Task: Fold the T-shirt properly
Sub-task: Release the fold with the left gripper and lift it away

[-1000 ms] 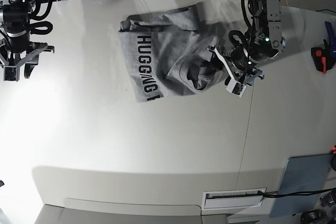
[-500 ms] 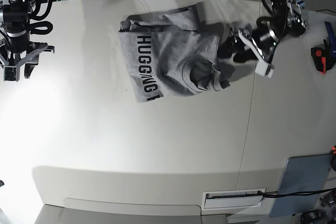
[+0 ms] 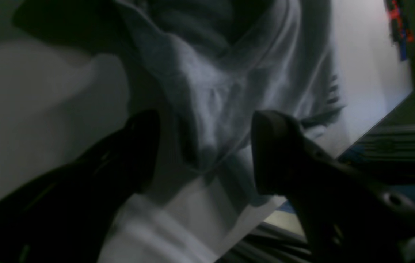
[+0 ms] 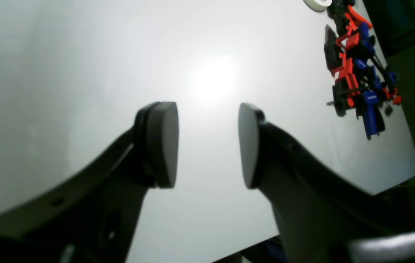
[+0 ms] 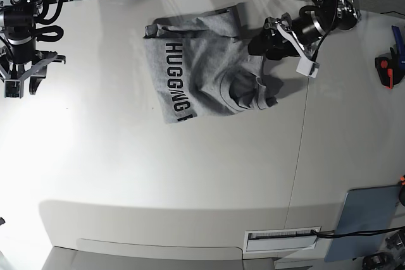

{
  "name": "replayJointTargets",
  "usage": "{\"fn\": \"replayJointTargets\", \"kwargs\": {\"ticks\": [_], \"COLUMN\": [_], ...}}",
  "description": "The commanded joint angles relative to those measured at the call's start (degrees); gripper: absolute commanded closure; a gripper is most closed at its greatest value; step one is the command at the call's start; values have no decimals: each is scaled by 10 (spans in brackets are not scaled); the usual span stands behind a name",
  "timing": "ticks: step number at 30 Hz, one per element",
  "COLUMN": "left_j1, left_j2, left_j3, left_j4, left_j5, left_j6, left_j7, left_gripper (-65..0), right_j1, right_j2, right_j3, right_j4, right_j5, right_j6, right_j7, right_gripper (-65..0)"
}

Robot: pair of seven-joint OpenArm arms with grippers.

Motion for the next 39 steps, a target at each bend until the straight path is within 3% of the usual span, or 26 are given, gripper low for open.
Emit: {"fn": "replayJointTargets", "kwargs": {"ticks": [1, 3, 7, 9, 10, 13, 15, 21, 26, 33, 35, 39], "left_j1": [-3, -3, -1, -1, -1, -1, 2, 46, 66, 65, 64, 58], "left_j2": [-1, -2, -2, -2, -2, -11, -26, -78, -100, -106, -106, -108], "left_j3": [-1, -1, -1, -1, -2, -2, -2, -3, -3, -2, -2, -3], "left_j4": [9, 9, 9, 9, 10, 14, 16, 16, 16, 16, 16, 16], "left_j5": [-2, 1, -6, -54, -107, -309, -357, -357, -357, -163, -145, -146], "left_j6": [8, 20, 19, -18, -45, -89, -95, -95, -95, -80, -80, -79], "left_j7": [-9, -11, -2, 27, 56, 176, 189, 189, 189, 188, 189, 187], "left_gripper": [-395, -362, -146, -15, 0, 0, 0, 0, 0, 0, -58, -270], "right_j1": [2, 2, 2, 2, 2, 2, 2, 2, 2, 2, 2, 2], "right_j2": [8, 8, 8, 8, 8, 8, 8, 10, 10, 10, 10, 10], "right_j3": [4, 4, 4, 4, 4, 4, 4, 4, 4, 4, 4, 4], "right_j4": [10, 10, 10, 10, 10, 10, 10, 10, 10, 10, 10, 10], "right_j5": [-3, -3, -3, -3, -3, -3, -1, -1, -1, -1, -1, -1], "right_j6": [-1, -1, -1, -1, -1, -1, -1, -1, -1, -1, -1, -1], "right_j7": [13, 13, 13, 13, 13, 14, 15, 15, 15, 14, 14, 15], "right_gripper": [-264, -264, -264, -264, -264, -264, -264, -264, -264, -264, -264, -264]}}
